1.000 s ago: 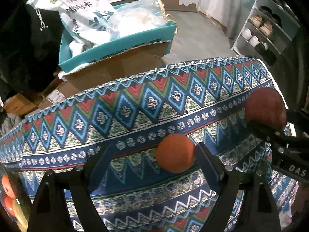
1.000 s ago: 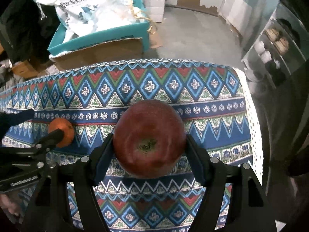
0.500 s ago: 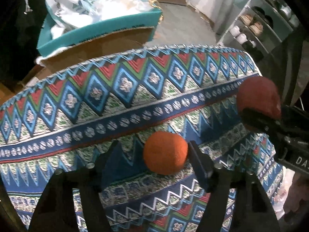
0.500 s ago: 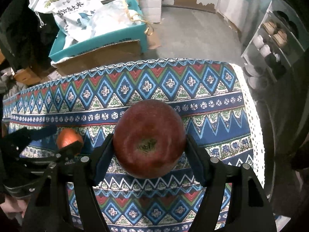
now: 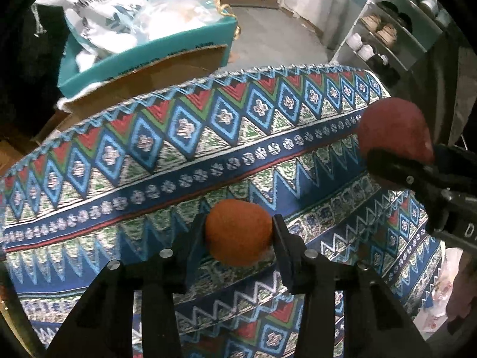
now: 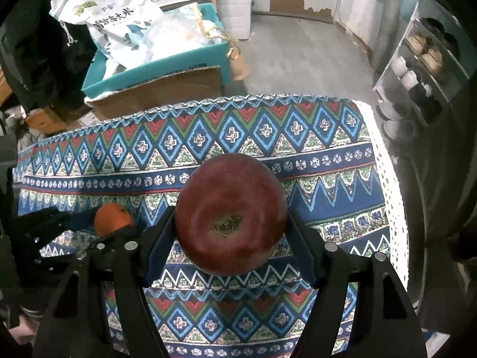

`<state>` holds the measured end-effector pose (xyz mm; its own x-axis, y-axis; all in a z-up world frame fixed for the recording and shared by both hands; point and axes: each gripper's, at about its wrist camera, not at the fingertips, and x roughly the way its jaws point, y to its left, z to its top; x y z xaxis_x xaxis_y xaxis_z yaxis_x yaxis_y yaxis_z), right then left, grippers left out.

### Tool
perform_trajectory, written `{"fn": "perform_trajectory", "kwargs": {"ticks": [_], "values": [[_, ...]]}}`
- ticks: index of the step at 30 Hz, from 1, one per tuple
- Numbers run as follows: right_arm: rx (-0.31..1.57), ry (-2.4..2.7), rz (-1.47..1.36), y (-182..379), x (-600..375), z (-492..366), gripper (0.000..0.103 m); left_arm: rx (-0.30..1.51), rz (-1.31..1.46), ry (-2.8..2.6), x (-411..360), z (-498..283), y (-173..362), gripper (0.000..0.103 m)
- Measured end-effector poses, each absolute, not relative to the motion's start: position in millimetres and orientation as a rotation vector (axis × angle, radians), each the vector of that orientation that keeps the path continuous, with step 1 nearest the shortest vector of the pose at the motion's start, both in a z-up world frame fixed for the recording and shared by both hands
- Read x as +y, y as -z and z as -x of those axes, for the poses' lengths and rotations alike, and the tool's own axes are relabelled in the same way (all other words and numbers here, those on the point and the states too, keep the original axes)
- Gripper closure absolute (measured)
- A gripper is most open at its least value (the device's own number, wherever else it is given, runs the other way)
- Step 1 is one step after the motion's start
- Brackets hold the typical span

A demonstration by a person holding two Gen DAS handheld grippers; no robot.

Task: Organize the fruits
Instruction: 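Lift the tangerine and red apple with both tools toward the glass plate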

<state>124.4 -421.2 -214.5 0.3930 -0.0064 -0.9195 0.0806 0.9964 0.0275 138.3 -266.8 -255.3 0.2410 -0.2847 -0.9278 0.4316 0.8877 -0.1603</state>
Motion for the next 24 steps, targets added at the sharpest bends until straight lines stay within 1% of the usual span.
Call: {"fn": "perform_trajectory", "kwargs": {"ticks": [15,24], "values": [[1.039,0.017,-0.042,162,-391,-102,0.031,1.089,-0.152,0.425,-207,-114,191,0.058],[0.949,-0.038,-0.021,125,-360,-87,0.031,0.979,-0.136,0.378,-167,-100,138,0.058]]}}
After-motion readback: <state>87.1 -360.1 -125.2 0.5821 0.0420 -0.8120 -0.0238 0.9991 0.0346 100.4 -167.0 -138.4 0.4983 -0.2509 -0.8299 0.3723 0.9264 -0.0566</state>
